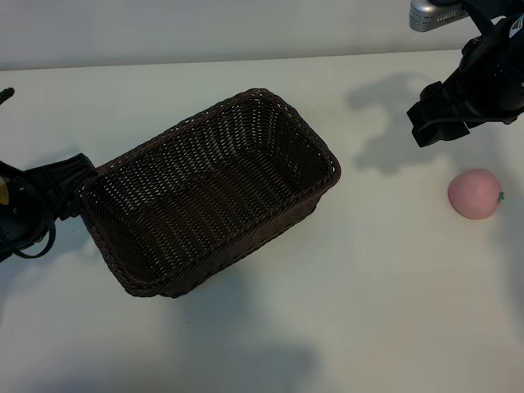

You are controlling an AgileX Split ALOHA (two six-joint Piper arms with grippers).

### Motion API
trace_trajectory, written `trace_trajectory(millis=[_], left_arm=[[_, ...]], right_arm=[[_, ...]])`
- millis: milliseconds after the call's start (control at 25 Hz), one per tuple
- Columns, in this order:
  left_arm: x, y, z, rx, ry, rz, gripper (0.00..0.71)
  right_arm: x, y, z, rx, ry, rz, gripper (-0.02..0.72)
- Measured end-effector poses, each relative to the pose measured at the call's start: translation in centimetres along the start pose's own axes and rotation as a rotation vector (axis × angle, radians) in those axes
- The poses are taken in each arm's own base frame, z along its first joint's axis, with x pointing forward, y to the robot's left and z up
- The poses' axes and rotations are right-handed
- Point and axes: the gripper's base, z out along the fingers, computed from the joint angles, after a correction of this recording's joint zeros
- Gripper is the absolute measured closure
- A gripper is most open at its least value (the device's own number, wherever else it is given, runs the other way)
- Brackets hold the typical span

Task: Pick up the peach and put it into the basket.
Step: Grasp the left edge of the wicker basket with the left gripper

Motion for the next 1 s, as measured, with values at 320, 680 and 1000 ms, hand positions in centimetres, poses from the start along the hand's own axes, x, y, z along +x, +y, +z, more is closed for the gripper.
trace_trajectory(millis=[320,680,1000], left_arm=[[0.1,-0.3,0.9,-0.023,0.020,-0.014,0.148],[0.3,-0.9,2.7,-0.061,0.064,-0.009,0.148],[0.4,-1.9,5.0,-0.052,0.087,0.011,0.148]], right_arm=[[0.0,0.0,0.0,0.000,0.001,0.000,0.108],[0.0,0.0,0.0,-0.001,0.004,0.000,0.108],[0.0,0.0,0.0,-0.001,0.005,0.000,0.108]])
